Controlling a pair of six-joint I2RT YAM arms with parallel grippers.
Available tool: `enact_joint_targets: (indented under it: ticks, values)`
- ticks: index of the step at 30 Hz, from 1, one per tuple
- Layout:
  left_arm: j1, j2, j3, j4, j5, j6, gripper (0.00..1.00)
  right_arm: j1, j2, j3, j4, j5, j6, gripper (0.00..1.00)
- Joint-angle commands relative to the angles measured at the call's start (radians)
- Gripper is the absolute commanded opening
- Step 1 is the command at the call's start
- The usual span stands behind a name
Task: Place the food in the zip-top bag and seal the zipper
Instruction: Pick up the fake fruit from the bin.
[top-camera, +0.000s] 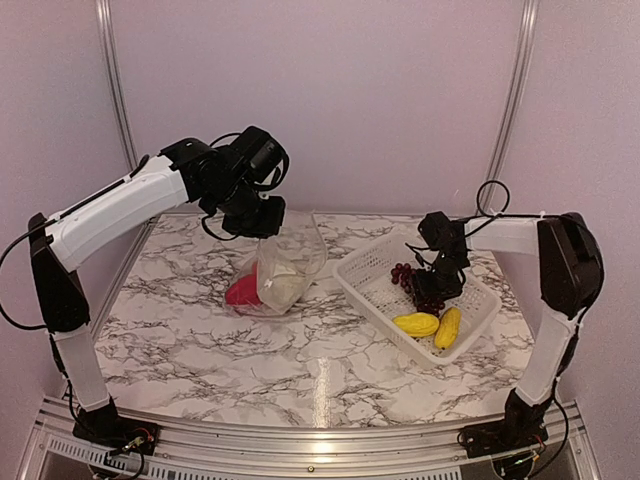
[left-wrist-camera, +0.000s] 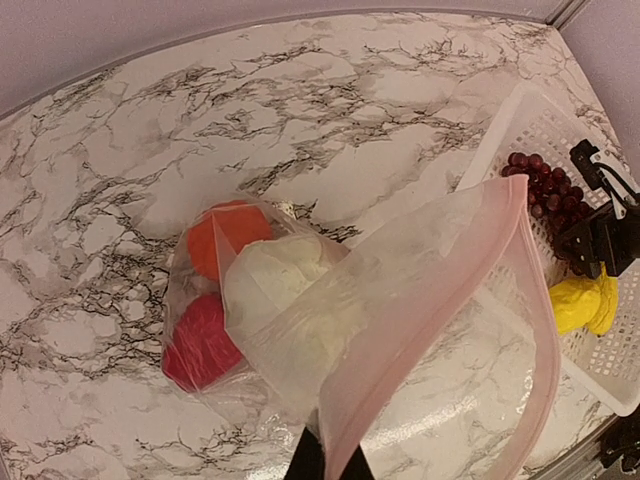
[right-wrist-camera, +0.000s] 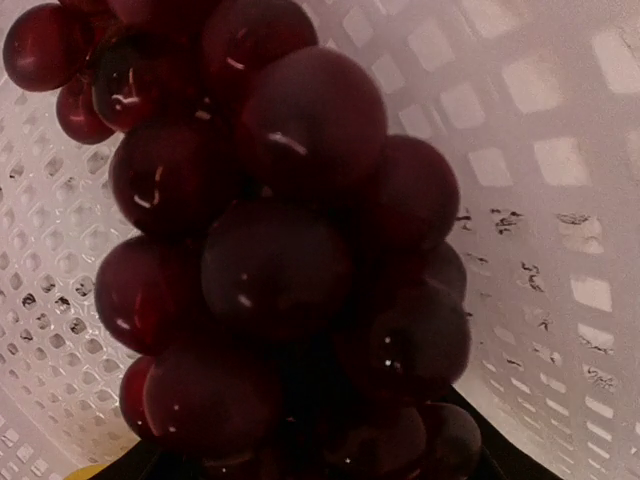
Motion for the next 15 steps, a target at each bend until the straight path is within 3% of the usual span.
enact_joint_targets:
  ticks: [1,5,9,15]
  values:
    - [-0.002,-0.029,-0.009,0.015,0.015,0.003,0.0,-0.005,0.057,0.035,0.054,-0.022,-0.019,0.67]
    - [-0.002,-0.024,-0.002,0.021,0.023,0.003,0.0,-0.005,0.047,0.036,0.073,-0.029,-0.02,0.38]
    - [-0.001,-0.019,0.002,0.023,0.03,0.005,0.0,-0.005,-0.025,0.052,0.071,-0.017,-0.014,0.18]
    - [0.005,-0.011,0.012,0.025,0.032,0.005,0.0,0.005,-0.159,0.136,-0.001,-0.059,-0.014,0.13]
